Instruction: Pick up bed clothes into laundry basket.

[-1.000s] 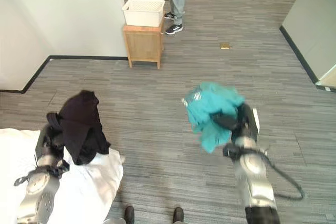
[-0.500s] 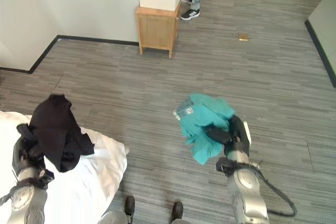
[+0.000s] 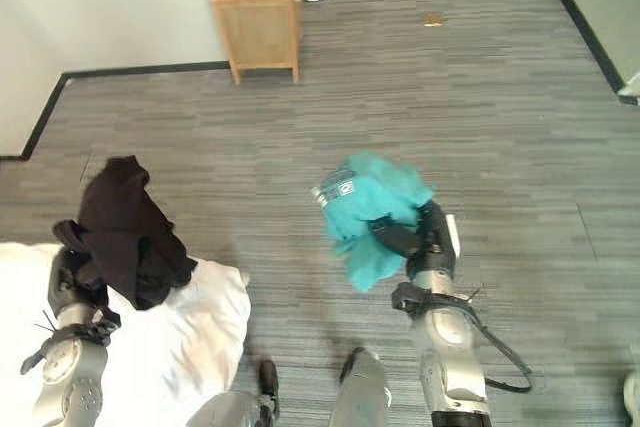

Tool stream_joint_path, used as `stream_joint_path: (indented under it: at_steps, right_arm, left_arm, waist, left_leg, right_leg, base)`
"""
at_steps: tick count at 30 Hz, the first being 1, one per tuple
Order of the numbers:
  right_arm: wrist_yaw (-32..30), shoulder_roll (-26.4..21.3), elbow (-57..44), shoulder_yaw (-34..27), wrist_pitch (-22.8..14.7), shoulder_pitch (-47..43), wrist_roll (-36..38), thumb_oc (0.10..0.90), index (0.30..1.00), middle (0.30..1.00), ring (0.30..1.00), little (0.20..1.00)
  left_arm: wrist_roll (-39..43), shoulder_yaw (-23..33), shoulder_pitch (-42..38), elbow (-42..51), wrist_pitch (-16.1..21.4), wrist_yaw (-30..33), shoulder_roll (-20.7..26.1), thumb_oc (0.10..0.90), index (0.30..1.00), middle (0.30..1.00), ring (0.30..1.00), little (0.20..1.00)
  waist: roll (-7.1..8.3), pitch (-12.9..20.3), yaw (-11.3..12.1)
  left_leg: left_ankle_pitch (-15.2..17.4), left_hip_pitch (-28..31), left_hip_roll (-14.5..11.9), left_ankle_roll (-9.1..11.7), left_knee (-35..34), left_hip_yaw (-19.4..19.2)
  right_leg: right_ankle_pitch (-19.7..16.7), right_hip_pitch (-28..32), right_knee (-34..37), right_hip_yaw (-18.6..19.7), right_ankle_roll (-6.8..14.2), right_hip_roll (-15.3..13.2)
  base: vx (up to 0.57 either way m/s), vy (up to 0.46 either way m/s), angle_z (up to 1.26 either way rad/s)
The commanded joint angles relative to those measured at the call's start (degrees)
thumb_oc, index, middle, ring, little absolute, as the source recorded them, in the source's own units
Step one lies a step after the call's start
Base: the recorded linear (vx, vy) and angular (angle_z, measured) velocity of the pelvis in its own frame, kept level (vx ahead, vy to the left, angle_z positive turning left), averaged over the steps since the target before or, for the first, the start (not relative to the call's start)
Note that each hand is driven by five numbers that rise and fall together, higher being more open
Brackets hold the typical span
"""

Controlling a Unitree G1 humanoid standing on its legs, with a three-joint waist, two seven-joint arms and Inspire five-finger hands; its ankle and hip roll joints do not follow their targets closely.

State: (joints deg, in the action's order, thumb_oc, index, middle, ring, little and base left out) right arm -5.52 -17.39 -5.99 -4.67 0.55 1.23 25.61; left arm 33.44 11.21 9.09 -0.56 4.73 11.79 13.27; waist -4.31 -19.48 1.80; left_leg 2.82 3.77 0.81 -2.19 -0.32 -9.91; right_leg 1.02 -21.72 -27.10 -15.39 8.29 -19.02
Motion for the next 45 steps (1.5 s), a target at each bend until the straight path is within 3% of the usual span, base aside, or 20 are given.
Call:
stream_joint_path:
  at_steps: [1, 5, 6, 7, 8, 10, 12, 17, 20, 23, 26, 28, 29, 30, 34, 35, 40, 41, 43, 45]
  right_arm:
    - [-1.1, -3.7, -5.2, -4.5, -7.1, -7.6, 1.4, 0.400, 0.300, 0.300, 0.300, 0.300]
    - [0.2, -3.4, -5.9, -6.8, -6.7, -5.1, 0.1, 0.400, 0.300, 0.300, 0.300, 0.300]
    - [0.7, -3.4, -5.4, -8.1, -7.2, -3.0, 0.3, 0.400, 0.300, 0.300, 0.300, 0.300]
    - [0.7, -3.4, -5.4, -8.1, -7.2, -3.0, 0.3, 0.400, 0.300, 0.300, 0.300, 0.300]
    - [0.3, -4.0, -4.4, -8.8, -7.2, -1.6, 2.4, 0.400, 0.300, 0.300, 0.300, 0.300]
    - [0.1, -4.3, -4.1, -10.0, -8.0, -1.3, 3.6, 0.400, 0.300, 0.300, 0.300, 0.300]
    - [-1.6, -5.6, -2.5, -11.9, -8.2, -0.1, 4.2, 0.400, 0.300, 0.300, 0.300, 0.300]
    - [-0.2, -4.4, -2.1, -11.3, -8.4, -0.3, 8.6, 0.400, 0.300, 0.300, 0.300, 0.300]
    - [0.9, -2.8, -2.3, -9.1, -8.8, 0.3, 10.3, 0.400, 0.300, 0.300, 0.300, 0.300]
    - [1.4, -2.9, -2.1, -7.8, -8.8, -0.2, 10.3, 0.400, 0.300, 0.300, 0.300, 0.300]
    - [2.6, -1.9, -2.9, -6.8, -8.0, 0.4, 10.4, 0.400, 0.300, 0.300, 0.300, 0.300]
    - [4.5, 0.2, -4.7, -5.3, -6.6, 1.7, 8.6, 0.400, 0.300, 0.300, 0.300, 0.300]
    - [3.9, 0.3, -4.2, -4.3, -6.9, 0.8, 8.0, 0.400, 0.300, 0.300, 0.300, 0.300]
    - [4.0, 0.1, -4.1, -4.1, -6.9, 0.2, 7.3, 0.400, 0.300, 0.300, 0.300, 0.300]
    - [2.5, 0.2, -4.7, -3.1, -7.0, -1.3, 4.3, 0.400, 0.300, 0.300, 0.300, 0.300]
    - [3.2, 0.4, -4.9, -2.3, -6.9, -1.8, 4.4, 0.400, 0.300, 0.300, 0.300, 0.300]
    - [2.2, -0.1, -5.2, -4.8, -6.3, -0.4, 3.9, 0.400, 0.300, 0.300, 0.300, 0.300]
    - [1.5, -0.4, -5.3, -6.2, -6.5, 0.0, 3.9, 0.400, 0.300, 0.300, 0.300, 0.300]
    - [1.3, -0.6, -5.3, -6.9, -6.5, 0.1, 3.8, 0.400, 0.300, 0.300, 0.300, 0.300]
    - [1.0, -1.1, -5.7, -9.3, -7.0, 0.1, 2.9, 0.400, 0.300, 0.300, 0.300, 0.300]
  left_arm:
    - [-1.6, 5.4, -2.3, 8.5, 6.0, -1.2, 8.2, 0.400, 0.300, 0.300, 0.300, 0.300]
    - [-2.6, 6.2, -4.3, 9.6, 6.9, -2.5, 8.7, 0.400, 0.300, 0.300, 0.300, 0.300]
    - [-2.7, 6.6, -4.2, 10.3, 7.4, -3.3, 7.6, 0.400, 0.300, 0.300, 0.300, 0.300]
    - [-2.7, 6.6, -4.2, 10.3, 7.4, -3.3, 7.6, 0.400, 0.300, 0.300, 0.300, 0.300]
    - [-1.4, 6.3, -4.6, 10.9, 7.4, -3.3, 6.8, 0.400, 0.300, 0.300, 0.300, 0.300]
    - [-1.4, 6.9, -5.0, 11.2, 7.3, -3.1, 6.9, 0.400, 0.300, 0.300, 0.300, 0.300]
    - [-0.4, 7.3, -5.2, 11.5, 7.4, -2.8, 6.6, 0.400, 0.300, 0.300, 0.300, 0.300]
    - [-0.7, 6.9, -5.0, 10.0, 7.4, -1.8, 5.1, 0.400, 0.300, 0.300, 0.300, 0.300]
    - [-1.8, 7.6, -3.7, 10.0, 7.2, -0.2, 3.3, 0.400, 0.300, 0.300, 0.300, 0.300]
    - [-4.3, 9.2, -3.3, 10.3, 7.1, 0.9, 3.8, 0.400, 0.300, 0.300, 0.300, 0.300]
    - [-6.1, 12.4, -1.8, 11.6, 7.3, 1.1, 5.9, 0.400, 0.300, 0.300, 0.300, 0.300]
    - [-6.9, 17.0, 0.5, 12.2, 8.0, 1.8, 8.4, 0.400, 0.300, 0.300, 0.300, 0.300]
    - [-6.9, 17.0, -0.7, 12.3, 8.3, 3.1, 10.3, 0.400, 0.300, 0.300, 0.300, 0.300]
    - [-7.1, 16.9, -1.0, 12.6, 8.6, 3.3, 11.0, 0.400, 0.300, 0.300, 0.300, 0.300]
    - [-5.9, 14.3, -3.6, 13.5, 9.6, 4.6, 11.8, 0.400, 0.300, 0.300, 0.300, 0.300]
    - [-5.5, 13.6, -4.0, 13.9, 9.7, 4.2, 11.5, 0.400, 0.300, 0.300, 0.300, 0.300]
    - [-1.7, 10.3, -5.1, 15.0, 9.6, 2.5, 9.0, 0.400, 0.300, 0.300, 0.300, 0.300]
    - [-2.1, 9.1, -6.0, 14.6, 9.0, 2.1, 8.4, 0.400, 0.300, 0.300, 0.300, 0.300]
    - [-2.4, 8.7, -6.5, 14.2, 8.8, 2.0, 8.5, 0.400, 0.300, 0.300, 0.300, 0.300]
    - [-3.8, 8.8, -7.2, 13.4, 8.5, 0.7, 8.1, 0.400, 0.300, 0.300, 0.300, 0.300]
  waist:
    - [1.23, 4.5, -0.7]
    - [2.20, 5.5, -2.1]
    - [2.28, 5.7, -2.9]
    - [2.22, 5.7, -2.9]
    - [2.49, 5.4, -3.0]
    - [3.60, 5.3, -3.1]
    - [5.55, 3.4, -0.3]
    - [5.78, 3.5, 3.1]
    - [3.31, 5.0, 5.2]
    - [3.15, 5.5, 5.9]
    - [3.27, 6.5, 6.4]
    - [6.20, 9.0, 8.7]
    - [7.14, 8.1, 9.2]
    - [7.46, 7.6, 9.1]
    - [4.74, 4.1, 6.0]
    - [4.63, 3.9, 5.8]
    - [3.18, 2.4, 2.1]
    - [3.77, 2.8, 0.6]
    - [3.87, 3.2, 0.1]
    - [4.53, 4.9, -1.2]
  left_leg:
    - [8.4, 8.6, -3.1, 5.4, 0.1, 0.6]
    - [9.9, 11.2, -5.4, 8.2, 3.2, 2.3]
    - [5.2, 11.0, -7.3, 9.6, 9.2, 3.6]
    - [5.3, 11.0, -7.4, 9.6, 9.3, 3.6]
    - [-4.2, 6.0, -10.1, 9.0, 23.2, 5.1]
    - [-8.9, 0.9, -12.6, 9.0, 33.2, 3.5]
    - [-5.1, -8.1, -11.6, 8.5, 43.7, 0.6]
    - [-2.9, -16.2, -8.8, 8.0, 33.3, -1.7]
    - [-11.0, -17.3, -9.8, 9.4, 7.8, -3.5]
    - [-14.8, -16.7, -10.1, 10.2, -2.4, -6.6]
    - [-16.9, -15.4, -11.0, 10.3, -1.1, -11.0]
    - [-12.9, -14.5, -8.5, 7.1, 2.2, -13.7]
    - [-8.8, -13.6, -5.7, 4.2, 3.7, -14.3]
    - [-5.6, -12.0, -3.8, 3.3, 3.7, -13.2]
    - [-1.1, -5.5, -2.8, -0.3, 3.8, -12.9]
    - [1.0, -2.9, -2.5, 0.5, 3.3, -12.0]
    - [3.0, 2.7, -2.7, 2.1, 1.1, -8.6]
    - [4.8, 5.0, -2.5, 3.5, 0.3, -7.0]
    - [5.1, 6.1, -2.5, 4.2, -0.4, -6.5]
    - [7.2, 11.0, -3.4, 6.8, -0.9, -6.0]
  right_leg:
    - [-4.1, 8.9, 21.5, 2.4, 2.1, 2.6]
    - [-7.9, 8.8, 27.0, 4.3, 3.7, 1.5]
    - [-8.0, 9.3, 24.5, 5.2, 2.2, 3.2]
    - [-7.9, 9.3, 24.5, 5.1, 2.2, 3.2]
    - [-4.6, 12.6, 23.1, 5.6, -1.3, 7.2]
    - [-3.2, 15.5, 24.2, 3.7, -3.9, 8.4]
    - [1.1, 23.2, 26.4, 2.4, -6.5, 10.6]
    - [2.6, 29.8, 30.4, 1.7, -5.7, 12.0]
    - [5.2, 34.6, 31.7, 0.4, -4.7, 14.5]
    - [7.1, 38.3, 32.1, -0.5, -4.0, 14.3]
    - [8.6, 41.9, 32.1, -0.2, -3.9, 14.8]
    - [6.0, 42.1, 24.3, -0.1, -0.5, 9.3]
    - [-2.8, 37.1, 10.8, 0.6, 2.0, 5.0]
    - [-6.3, 34.4, 4.0, 2.0, 2.8, 3.7]
    - [-9.0, 21.2, -10.9, 1.0, 2.4, 0.0]
    - [-6.8, 18.4, -7.0, -0.6, 2.4, -2.7]
    - [-3.0, 12.8, 5.8, -0.6, 0.6, -0.8]
    - [-3.0, 12.0, 16.0, 2.0, 1.5, 0.6]
    - [-4.5, 11.7, 20.7, 2.4, 2.1, 1.3]
    - [-8.8, 10.4, 26.0, -1.9, 4.3, 0.5]
  base:
    - [0.61, -0.317, 0.42]
    - [0.50, -0.283, 0.59]
    - [0.39, -0.260, 0.92]
    - [0.58, -0.469, 1.25]
    - [0.30, -0.302, 0.87]
    - [0.37, -0.494, 0.30]
    - [0.59, -0.602, 0.04]
    - [0.40, -0.151, -0.08]
    - [0.52, 0.025, -0.23]
    - [0.47, 0.052, -0.24]
    - [0.64, 0.087, -0.24]
    - [0.92, 0.283, -0.22]
    - [0.64, 0.326, -0.38]
    - [0.58, 0.375, -0.06]
    - [0.37, 0.254, 0.94]
    - [0.43, 0.104, 0.66]
    - [0.44, -0.043, 0.66]
    - [0.50, -0.152, 0.67]
    - [0.54, -0.155, 0.98]
    - [0.76, -0.235, 0.47]
